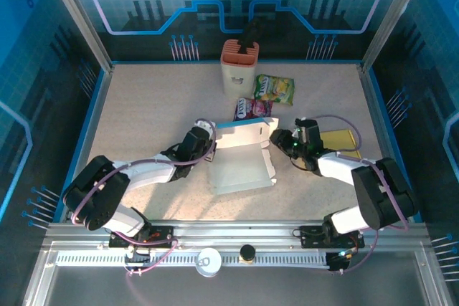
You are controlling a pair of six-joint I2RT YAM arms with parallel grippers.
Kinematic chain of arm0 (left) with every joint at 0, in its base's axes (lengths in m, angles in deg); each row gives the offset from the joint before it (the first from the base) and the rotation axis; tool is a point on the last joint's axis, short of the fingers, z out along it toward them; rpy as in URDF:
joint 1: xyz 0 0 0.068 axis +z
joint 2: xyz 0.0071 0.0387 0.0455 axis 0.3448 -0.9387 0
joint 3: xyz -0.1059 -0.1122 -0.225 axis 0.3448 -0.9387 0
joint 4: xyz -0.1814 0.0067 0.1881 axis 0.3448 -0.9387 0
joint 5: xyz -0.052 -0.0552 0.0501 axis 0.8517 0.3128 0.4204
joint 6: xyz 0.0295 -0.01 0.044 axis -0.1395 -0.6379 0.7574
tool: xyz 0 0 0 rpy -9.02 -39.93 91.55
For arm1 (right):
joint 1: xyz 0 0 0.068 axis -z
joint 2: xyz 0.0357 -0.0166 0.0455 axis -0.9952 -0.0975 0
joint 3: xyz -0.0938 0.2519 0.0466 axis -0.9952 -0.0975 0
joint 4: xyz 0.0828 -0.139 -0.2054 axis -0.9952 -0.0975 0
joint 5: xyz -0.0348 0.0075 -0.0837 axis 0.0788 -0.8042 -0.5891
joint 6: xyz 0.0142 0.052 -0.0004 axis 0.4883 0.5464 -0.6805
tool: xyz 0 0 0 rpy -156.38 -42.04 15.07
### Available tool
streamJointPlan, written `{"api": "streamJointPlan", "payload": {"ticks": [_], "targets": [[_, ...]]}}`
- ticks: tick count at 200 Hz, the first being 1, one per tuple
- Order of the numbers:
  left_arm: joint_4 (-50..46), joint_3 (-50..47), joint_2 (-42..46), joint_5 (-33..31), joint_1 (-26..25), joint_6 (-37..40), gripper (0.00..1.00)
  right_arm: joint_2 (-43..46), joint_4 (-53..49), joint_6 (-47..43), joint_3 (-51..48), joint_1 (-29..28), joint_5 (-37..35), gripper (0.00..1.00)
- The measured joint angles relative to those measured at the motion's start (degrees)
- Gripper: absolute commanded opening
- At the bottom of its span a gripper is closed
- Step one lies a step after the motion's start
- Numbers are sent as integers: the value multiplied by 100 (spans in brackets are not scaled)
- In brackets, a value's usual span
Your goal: Fold the paper box
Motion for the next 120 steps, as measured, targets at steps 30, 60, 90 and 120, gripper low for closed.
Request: {"api": "streamJointPlan", "payload": {"ticks": [30, 60, 90, 120], "targets": [[-105, 15, 31, 640, 472, -160, 0, 452, 321, -568, -28, 310, 466, 35], [-166, 35, 258, 1554, 918, -201, 0, 610, 308, -1029, 146, 616, 997, 35], [-166, 162, 487, 2227, 1176, -195, 0, 601, 225, -1268, 452, 1008, 1390, 38], [-168, 212, 549, 2817, 1397, -192, 0, 409, 404, -1325, 544, 1379, 1974, 39]]}}
